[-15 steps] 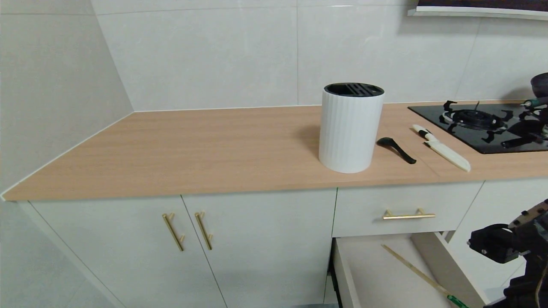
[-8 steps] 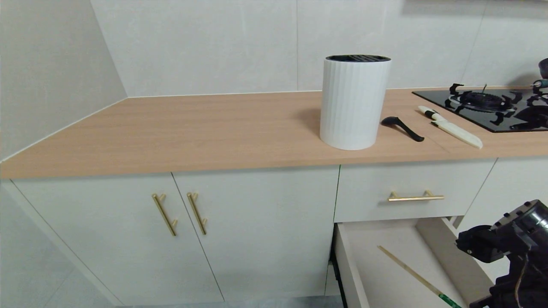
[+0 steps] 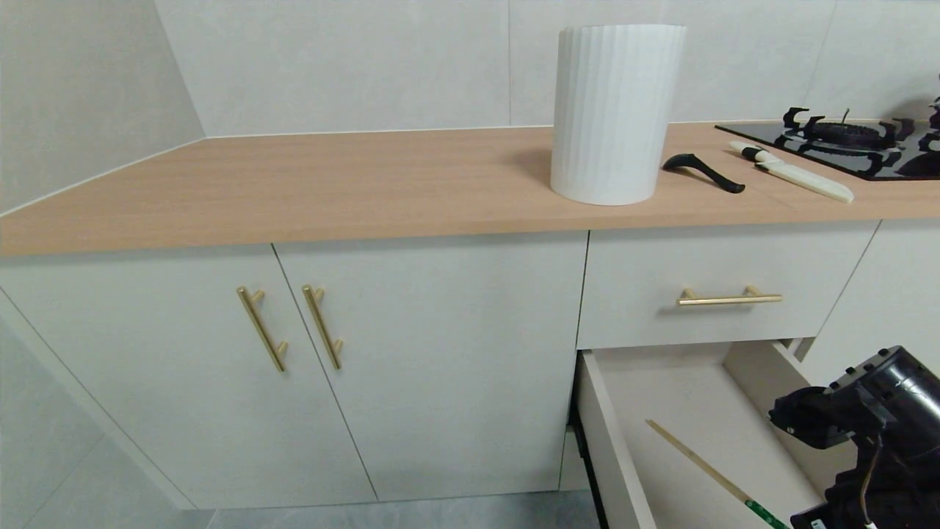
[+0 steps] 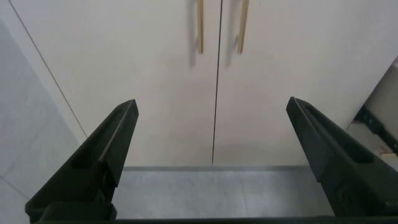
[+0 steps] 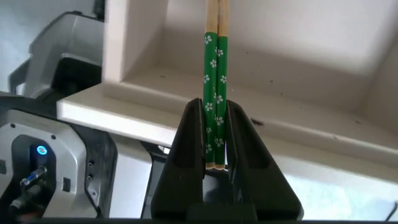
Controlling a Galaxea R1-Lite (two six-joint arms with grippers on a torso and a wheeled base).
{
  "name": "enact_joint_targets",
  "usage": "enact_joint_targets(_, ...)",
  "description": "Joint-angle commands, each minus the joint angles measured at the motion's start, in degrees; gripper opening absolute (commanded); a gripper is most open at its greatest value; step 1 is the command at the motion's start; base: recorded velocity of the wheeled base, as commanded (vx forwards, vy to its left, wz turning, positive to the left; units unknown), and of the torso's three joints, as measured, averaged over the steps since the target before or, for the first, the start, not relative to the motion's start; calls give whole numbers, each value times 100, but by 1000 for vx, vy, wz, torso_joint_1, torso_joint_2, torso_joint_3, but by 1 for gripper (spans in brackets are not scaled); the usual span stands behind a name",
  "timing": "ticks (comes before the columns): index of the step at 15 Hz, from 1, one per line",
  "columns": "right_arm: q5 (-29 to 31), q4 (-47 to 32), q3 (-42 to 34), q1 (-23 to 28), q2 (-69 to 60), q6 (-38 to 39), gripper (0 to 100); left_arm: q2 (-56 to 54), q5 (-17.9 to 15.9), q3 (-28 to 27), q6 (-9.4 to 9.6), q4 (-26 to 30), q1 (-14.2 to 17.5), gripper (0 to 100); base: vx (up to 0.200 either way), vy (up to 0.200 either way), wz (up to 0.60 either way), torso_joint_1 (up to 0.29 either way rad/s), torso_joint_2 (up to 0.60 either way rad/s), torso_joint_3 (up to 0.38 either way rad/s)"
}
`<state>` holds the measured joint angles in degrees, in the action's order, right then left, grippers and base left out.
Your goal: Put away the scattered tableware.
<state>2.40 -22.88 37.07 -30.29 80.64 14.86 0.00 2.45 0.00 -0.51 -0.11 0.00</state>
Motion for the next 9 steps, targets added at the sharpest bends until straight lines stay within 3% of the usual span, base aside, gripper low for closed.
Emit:
enact_joint_targets(1, -3, 3, 11, -3, 22, -1, 0, 0, 10, 0, -2, -7, 0, 100, 0, 0, 0, -17, 207, 178)
enact_joint_targets(6, 15, 697, 81, 111, 250, -27, 0, 0, 1, 0, -2, -7, 0, 100, 0, 0, 0, -2, 38, 32)
enact_joint_targets(9, 445, 1172, 520, 437, 1393, -9, 0, 0, 1, 0, -2, -7, 9, 100, 0, 0, 0, 0, 0, 0)
